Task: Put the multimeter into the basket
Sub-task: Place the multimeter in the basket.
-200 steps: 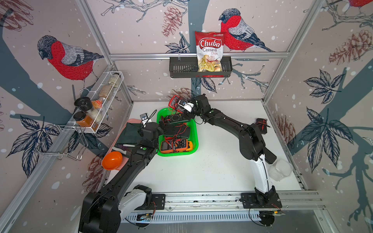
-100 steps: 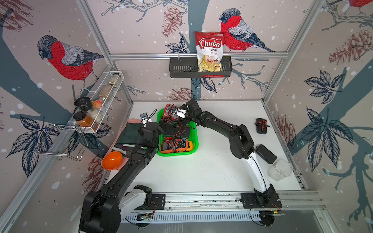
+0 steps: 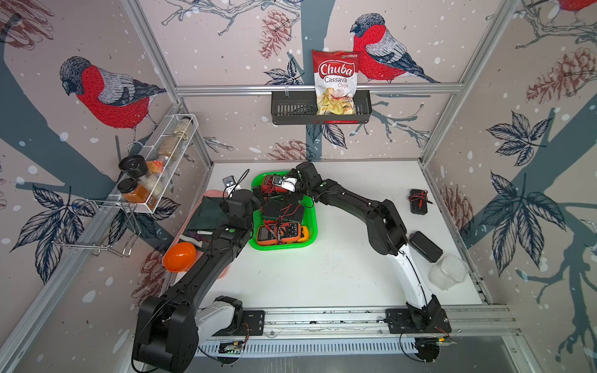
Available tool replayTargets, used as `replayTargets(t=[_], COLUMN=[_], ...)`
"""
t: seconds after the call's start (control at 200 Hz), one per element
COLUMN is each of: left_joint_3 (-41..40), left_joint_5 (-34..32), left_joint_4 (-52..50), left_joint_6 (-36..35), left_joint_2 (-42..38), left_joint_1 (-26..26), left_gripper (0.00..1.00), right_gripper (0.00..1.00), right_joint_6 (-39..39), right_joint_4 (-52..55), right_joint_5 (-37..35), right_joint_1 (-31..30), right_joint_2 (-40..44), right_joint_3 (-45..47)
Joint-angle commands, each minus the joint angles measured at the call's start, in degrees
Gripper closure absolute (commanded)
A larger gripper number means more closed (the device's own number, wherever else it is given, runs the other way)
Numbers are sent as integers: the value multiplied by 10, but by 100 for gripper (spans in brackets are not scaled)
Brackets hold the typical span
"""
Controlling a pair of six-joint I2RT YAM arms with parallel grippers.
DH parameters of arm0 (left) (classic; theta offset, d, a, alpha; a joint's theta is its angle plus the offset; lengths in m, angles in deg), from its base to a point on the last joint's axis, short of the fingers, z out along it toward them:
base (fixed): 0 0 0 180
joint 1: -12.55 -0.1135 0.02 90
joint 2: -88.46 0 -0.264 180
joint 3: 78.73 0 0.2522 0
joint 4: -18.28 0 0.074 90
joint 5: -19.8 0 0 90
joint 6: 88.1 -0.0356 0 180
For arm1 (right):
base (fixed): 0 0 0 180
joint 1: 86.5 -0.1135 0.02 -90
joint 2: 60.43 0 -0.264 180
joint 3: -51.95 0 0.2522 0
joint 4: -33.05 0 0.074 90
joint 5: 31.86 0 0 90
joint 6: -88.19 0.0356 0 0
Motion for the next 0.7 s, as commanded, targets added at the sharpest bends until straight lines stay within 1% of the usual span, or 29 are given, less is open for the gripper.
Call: replayTargets(t=[0.0,0.15,0.27,0.41,0.495,0.56,0.695], left_joint_3=[7,9,8,5,2,-1,-16], left_joint_5=[15,16,16,20,27,33,39], left_joint_4=[17,16,12,9,6,3,4], left_joint_6=[-3,-2,-3,2,5,8,13], left_joint_2=[2,3,0,-8,-16,-23,-42], left_joint_1=[-3,-4,-4,-4,-4,-4,-4], left_gripper=[2,2,2,2,2,2,2], right_gripper=[0,0,0,0,0,0,0], right_joint_6=[-10,-9,0,29,69,117,237], right_joint_4=[2,-6,-15,-70,-115,-150,-196], right_joint_5=[15,15,15,37,55,62,34], right_joint_1=[-3,-6,-8,-4,6,21,60], right_joint_2=[13,35,78,159,217,257,324], right_joint_3=[4,21,55,147,211,251,318])
